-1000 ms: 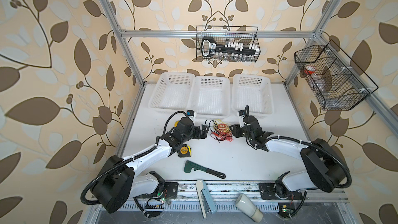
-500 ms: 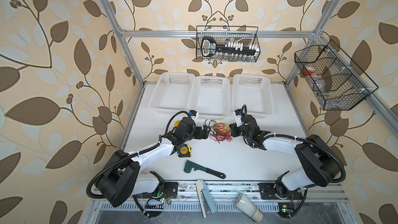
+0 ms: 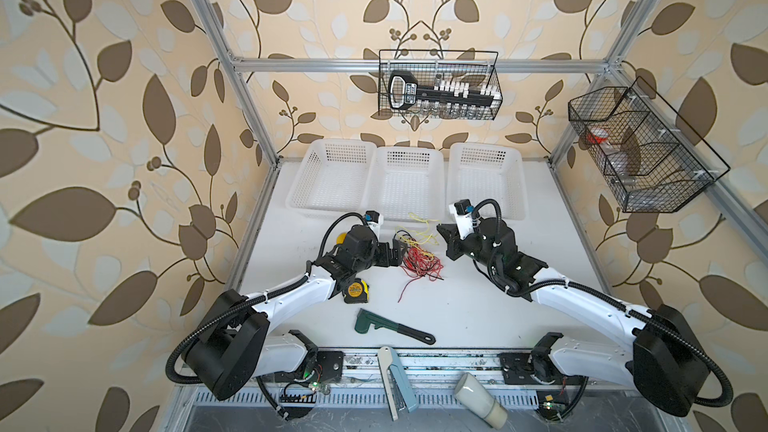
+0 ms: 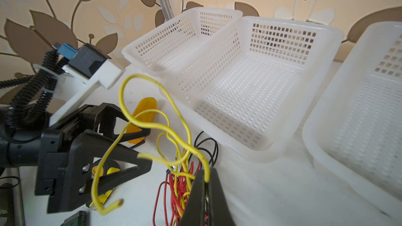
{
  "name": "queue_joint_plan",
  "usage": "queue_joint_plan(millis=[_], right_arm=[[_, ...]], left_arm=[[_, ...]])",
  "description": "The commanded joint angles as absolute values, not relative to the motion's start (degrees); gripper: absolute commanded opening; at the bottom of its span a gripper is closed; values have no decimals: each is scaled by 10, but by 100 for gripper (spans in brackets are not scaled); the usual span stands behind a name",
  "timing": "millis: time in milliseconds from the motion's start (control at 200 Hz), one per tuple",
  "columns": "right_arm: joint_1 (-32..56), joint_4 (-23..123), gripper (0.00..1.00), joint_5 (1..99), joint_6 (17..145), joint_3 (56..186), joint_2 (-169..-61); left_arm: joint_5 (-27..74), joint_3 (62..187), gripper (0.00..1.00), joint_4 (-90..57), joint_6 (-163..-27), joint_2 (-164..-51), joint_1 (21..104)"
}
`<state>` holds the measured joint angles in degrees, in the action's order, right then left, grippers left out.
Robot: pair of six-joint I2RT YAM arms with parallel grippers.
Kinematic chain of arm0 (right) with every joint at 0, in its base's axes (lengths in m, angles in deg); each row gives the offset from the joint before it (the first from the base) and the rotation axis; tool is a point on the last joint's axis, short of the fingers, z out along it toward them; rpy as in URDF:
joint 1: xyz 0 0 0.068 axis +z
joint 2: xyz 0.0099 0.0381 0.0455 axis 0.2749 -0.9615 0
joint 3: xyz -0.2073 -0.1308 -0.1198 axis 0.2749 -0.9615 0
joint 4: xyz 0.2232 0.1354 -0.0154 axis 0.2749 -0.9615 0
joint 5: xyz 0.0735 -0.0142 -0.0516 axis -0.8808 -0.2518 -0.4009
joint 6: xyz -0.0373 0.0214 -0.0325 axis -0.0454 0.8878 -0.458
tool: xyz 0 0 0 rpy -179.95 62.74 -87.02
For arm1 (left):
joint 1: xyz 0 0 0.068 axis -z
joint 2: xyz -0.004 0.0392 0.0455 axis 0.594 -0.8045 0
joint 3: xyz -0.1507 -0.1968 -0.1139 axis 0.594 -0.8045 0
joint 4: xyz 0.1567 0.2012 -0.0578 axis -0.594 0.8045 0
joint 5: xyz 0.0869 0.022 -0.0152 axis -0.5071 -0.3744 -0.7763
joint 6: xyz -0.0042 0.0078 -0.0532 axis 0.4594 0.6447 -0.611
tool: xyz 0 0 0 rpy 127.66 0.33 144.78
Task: Untangle the cables
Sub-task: 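Lift the yellow wire with the right gripper while left gripper pins the tangle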
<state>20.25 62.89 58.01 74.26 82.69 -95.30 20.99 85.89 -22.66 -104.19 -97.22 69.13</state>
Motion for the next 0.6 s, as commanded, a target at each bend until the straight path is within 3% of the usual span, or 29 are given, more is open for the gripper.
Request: queue_joint_plan(millis=[0, 305, 595], right_arm=[[207, 607, 0, 580, 732, 854, -942], [207, 604, 0, 565, 736, 885, -915], [208, 603, 0, 576, 741, 903, -909]], left_arm=[[191, 855, 99, -246, -1033, -940, 696], [175, 847, 99, -239, -1020, -915, 696], [228, 812, 99, -312, -999, -892, 696]])
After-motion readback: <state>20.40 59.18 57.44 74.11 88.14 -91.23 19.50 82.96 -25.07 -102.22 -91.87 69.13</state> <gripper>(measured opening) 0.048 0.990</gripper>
